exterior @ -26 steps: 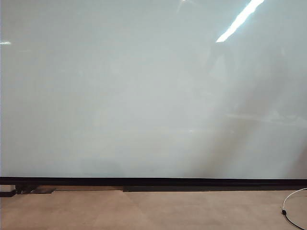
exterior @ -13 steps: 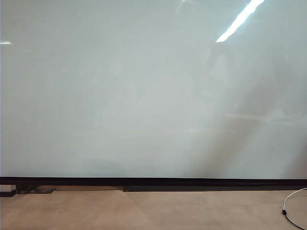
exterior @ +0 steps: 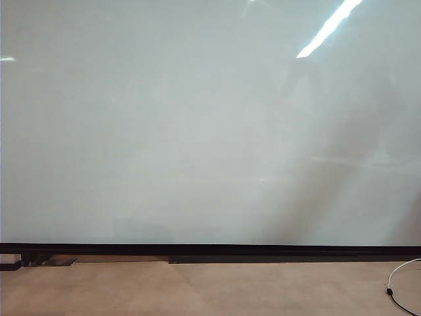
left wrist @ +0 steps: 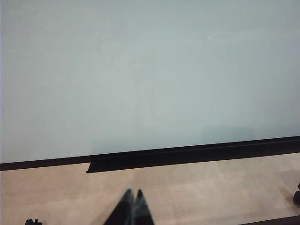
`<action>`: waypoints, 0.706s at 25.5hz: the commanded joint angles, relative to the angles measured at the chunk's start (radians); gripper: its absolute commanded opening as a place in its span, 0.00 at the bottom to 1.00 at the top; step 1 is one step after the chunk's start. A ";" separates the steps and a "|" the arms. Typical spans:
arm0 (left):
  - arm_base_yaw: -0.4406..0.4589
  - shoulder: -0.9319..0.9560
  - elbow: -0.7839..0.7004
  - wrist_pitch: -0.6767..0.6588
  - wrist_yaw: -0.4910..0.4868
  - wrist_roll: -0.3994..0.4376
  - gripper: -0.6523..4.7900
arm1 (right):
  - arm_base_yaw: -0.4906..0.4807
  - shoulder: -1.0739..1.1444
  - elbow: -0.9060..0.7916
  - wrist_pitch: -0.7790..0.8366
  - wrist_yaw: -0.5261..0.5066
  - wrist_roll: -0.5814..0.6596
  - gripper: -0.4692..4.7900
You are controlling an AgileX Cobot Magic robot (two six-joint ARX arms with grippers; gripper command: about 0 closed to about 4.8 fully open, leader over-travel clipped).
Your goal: Pick up the pen on the shelf to the right of the whiteboard and draw a straight line.
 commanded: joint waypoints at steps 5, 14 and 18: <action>-0.001 0.000 0.004 0.005 0.005 0.006 0.11 | 0.000 -0.004 0.002 -0.002 -0.006 0.011 0.58; -0.001 0.000 0.003 0.005 0.007 0.022 0.11 | 0.001 -0.004 0.002 -0.007 -0.024 0.011 0.52; -0.001 0.000 0.003 0.005 0.008 0.022 0.11 | 0.001 -0.004 0.002 -0.007 -0.024 0.011 0.51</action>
